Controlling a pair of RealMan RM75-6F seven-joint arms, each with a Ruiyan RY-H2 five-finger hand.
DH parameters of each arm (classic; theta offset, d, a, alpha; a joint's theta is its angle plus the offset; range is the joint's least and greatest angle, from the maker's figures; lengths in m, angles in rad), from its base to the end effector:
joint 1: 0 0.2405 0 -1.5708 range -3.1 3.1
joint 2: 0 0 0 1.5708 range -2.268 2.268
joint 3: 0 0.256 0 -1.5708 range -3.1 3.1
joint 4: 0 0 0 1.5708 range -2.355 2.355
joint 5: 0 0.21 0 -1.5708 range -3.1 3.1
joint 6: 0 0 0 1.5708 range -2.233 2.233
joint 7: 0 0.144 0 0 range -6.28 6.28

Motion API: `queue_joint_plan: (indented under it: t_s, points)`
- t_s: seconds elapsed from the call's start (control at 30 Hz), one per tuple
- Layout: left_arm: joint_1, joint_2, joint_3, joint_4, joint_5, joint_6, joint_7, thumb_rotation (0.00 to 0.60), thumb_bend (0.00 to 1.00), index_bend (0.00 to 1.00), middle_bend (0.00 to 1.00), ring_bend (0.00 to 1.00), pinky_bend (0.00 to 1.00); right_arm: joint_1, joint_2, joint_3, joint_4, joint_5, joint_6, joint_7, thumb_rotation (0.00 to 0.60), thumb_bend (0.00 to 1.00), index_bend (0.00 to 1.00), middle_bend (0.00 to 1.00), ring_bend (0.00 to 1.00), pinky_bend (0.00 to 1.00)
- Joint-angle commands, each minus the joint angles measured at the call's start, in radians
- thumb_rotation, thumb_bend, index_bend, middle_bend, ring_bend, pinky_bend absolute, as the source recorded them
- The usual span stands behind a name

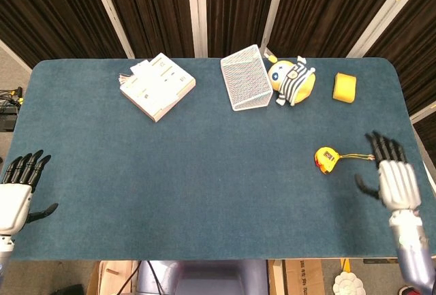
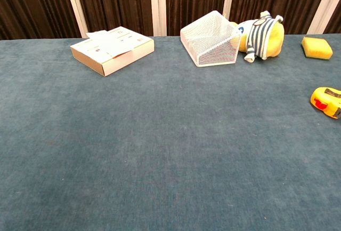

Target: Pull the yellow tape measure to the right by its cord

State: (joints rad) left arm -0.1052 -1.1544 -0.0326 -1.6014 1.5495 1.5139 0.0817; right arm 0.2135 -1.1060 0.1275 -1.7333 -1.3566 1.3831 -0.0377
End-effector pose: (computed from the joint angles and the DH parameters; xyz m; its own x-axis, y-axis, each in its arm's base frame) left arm -0.2995 0.1832 0.1474 0.4497 -0.0215 0.8929 0.8898 -0.0756 -0.4500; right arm -0.2766 -0.2313 0.1555 0.3041 -0.0011 0.9527 -0.9526 -0.0137 0.3040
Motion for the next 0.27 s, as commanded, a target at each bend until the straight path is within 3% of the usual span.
queue_joint_plan:
  t_s: [0.03, 0.27]
  points:
    - [0.001, -0.001, -0.001, 0.003, -0.004, 0.0, 0.001, 0.6, 0.0, 0.0, 0.0, 0.0, 0.0, -0.08, -0.037, -0.095, 0.032, -0.147, 0.112, 0.008, 0.6, 0.37, 0.0, 0.0, 0.0, 0.0]
    - [0.002, -0.003, 0.001, 0.01, 0.004, 0.005, 0.007, 0.6, 0.0, 0.0, 0.0, 0.0, 0.0, -0.102, -0.07, -0.091, 0.079, -0.181, 0.161, 0.006, 0.6, 0.37, 0.0, 0.0, 0.0, 0.0]
